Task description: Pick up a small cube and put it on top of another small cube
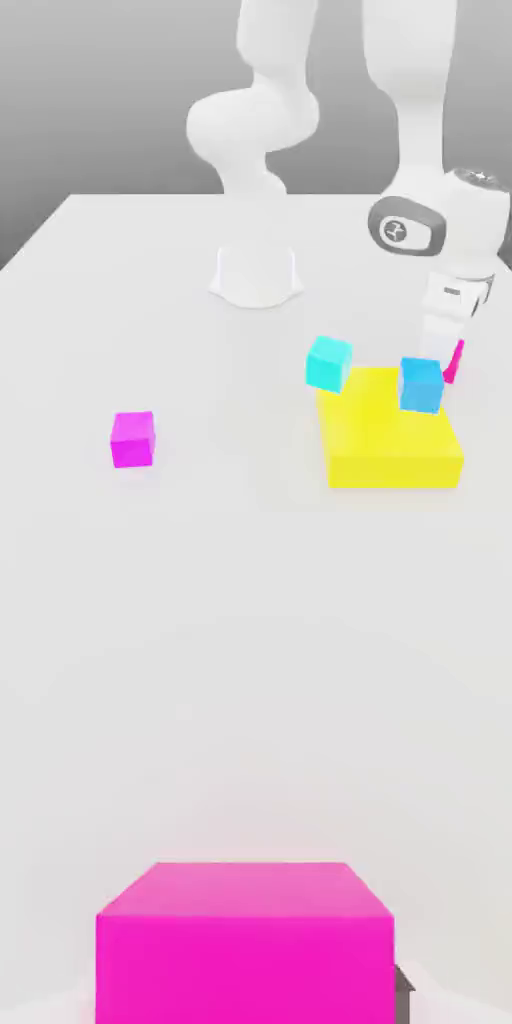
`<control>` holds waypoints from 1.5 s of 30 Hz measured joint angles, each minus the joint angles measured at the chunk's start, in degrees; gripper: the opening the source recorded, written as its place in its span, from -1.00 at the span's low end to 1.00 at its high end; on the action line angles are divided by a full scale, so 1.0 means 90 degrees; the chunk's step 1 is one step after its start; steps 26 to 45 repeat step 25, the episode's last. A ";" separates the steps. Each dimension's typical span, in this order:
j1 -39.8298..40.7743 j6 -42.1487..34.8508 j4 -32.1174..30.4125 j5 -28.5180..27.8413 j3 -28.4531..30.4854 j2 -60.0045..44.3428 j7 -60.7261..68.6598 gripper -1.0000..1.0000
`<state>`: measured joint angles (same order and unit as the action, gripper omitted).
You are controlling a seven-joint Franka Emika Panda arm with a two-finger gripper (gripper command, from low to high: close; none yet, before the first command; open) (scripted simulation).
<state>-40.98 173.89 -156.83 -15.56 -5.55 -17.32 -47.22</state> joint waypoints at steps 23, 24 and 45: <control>0.1882 -0.2474 0.0601 0.1741 0.0011 0.1900 0.1352 1.00; 0.1899 -0.2474 0.0601 0.1741 0.0011 0.1900 0.1352 1.00; 0.1914 -0.2474 0.0601 0.1741 0.0011 0.1900 0.1352 1.00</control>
